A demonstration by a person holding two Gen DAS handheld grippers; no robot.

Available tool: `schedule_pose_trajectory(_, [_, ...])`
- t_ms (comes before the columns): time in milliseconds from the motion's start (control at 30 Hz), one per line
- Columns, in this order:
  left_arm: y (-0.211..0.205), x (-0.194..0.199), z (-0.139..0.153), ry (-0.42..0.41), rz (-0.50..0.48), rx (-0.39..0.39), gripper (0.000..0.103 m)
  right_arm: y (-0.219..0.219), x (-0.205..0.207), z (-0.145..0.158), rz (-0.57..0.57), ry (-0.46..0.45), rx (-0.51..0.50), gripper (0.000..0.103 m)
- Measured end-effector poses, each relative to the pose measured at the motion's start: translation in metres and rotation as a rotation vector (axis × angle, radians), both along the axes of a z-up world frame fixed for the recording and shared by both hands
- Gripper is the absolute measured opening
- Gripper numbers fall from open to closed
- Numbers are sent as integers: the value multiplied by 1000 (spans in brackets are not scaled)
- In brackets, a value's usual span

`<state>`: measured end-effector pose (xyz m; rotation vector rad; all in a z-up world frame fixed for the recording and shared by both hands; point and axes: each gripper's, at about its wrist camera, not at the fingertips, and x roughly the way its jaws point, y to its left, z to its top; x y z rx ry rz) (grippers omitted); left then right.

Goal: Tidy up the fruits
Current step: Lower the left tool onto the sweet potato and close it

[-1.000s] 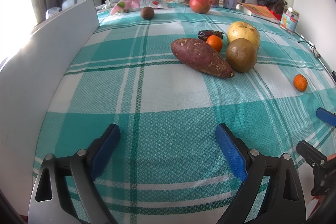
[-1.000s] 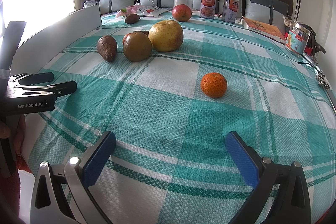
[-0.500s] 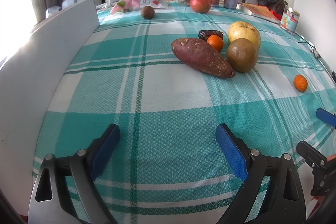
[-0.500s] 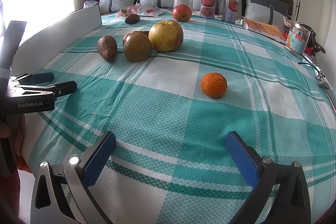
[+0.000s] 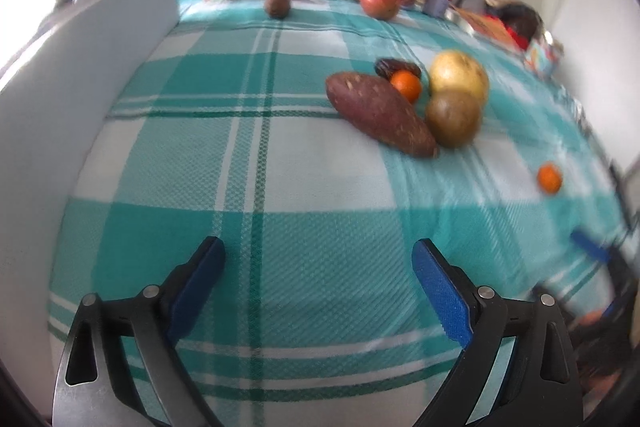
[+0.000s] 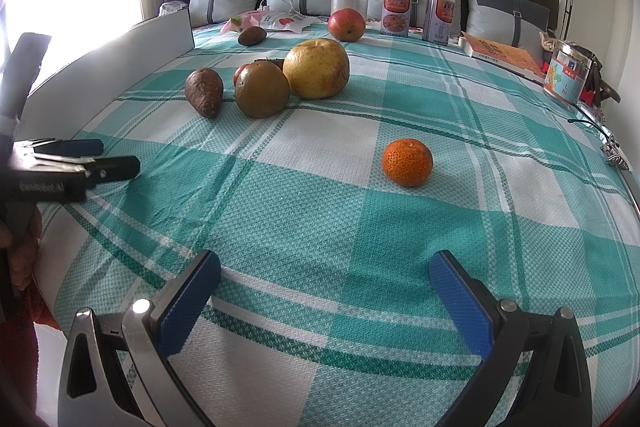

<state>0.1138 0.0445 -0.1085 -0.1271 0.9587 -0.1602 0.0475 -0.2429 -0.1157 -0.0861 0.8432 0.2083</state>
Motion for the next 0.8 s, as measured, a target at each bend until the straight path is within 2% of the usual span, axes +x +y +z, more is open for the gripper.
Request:
schedule_pose_trajectory(67, [-2, 13, 10, 14, 6, -92, 95, 0, 0, 0, 0, 0, 0, 103])
schedule_pose_trajectory(100, [-6, 21, 16, 11, 3, -102, 95, 0, 0, 0, 0, 0, 0, 103])
schedule_pose_trajectory(200, [-26, 52, 29, 15, -11, -76, 95, 0, 0, 0, 0, 0, 0, 103])
schedule_pose_trajectory(367, [-38, 90, 10, 100, 39, -37, 94, 0, 0, 0, 1, 0, 0, 103])
schedule_pose_trajectory(533, [-12, 80, 5, 114, 74, -77, 95, 0, 0, 0, 1, 0, 0, 103])
schedule_pose_trajectory(667, [5, 66, 8, 94, 71, -26, 95, 0, 0, 0, 0, 0, 0, 103])
schedule_pose_trajectory(800, [-5, 71, 10, 97, 33, 5, 94, 0, 0, 0, 1, 0, 0, 103])
